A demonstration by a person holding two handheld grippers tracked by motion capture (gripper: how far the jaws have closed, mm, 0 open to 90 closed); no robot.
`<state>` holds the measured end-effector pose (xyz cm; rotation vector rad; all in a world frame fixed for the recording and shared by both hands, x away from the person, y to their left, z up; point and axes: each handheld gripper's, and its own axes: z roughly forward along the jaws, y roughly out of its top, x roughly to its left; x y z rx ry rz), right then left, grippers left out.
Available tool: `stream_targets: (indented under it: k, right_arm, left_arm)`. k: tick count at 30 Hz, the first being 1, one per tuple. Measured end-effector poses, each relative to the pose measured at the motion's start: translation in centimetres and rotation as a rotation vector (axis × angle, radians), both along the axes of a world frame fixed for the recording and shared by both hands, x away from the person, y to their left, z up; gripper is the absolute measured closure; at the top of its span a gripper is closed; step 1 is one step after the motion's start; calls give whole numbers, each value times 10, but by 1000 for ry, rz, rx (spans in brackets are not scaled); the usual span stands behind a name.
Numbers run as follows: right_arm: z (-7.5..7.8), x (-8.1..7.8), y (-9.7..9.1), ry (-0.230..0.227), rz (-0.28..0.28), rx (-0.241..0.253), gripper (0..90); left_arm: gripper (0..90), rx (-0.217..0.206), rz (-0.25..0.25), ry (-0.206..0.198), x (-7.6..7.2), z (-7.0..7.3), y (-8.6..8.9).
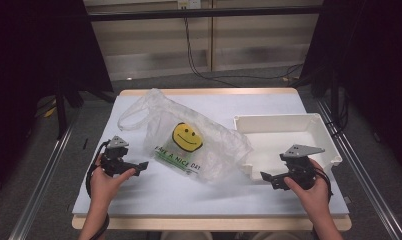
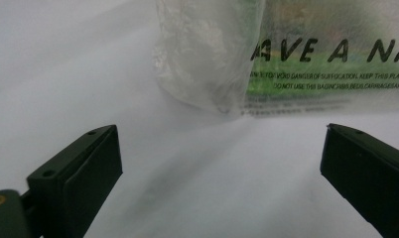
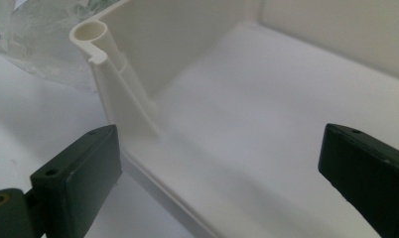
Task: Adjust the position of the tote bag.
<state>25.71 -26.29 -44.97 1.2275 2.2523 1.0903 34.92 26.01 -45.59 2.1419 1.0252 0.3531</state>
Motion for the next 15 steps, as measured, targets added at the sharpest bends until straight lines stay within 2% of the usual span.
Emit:
stream_targets:
  k: [3,4,5,8,10,11,13,15]
  right_arm:
    - [0,0,1,5,7,-1,28]
    - [-1,0,1,7,5,4,28]
    - [-1,0,1,7,5,5,28]
    - [-1,0,1,11,3,10,27]
    - [-1,1,0,12,5,11,28]
    - [-2,1,0,12,4,11,28]
    - [-2,3,1,13,2,9,28]
    - [-3,3,2,14,5,10,28]
  left_arm:
    - [78,24,-27,-24,3,1,-4]
    - [113,12,-26,-34,4,0,-6]
    - [142,2,-34,-22,7,-1,-6]
    - [274,-2,-13,-3,10,-3,-7]
    - [302,4,-23,-20,12,-4,-9]
    - [334,16,-46,-27,14,-4,-11]
    - [339,9,-42,-69,16,-1,-14]
    - [353,27,-43,-90,20,2,-16]
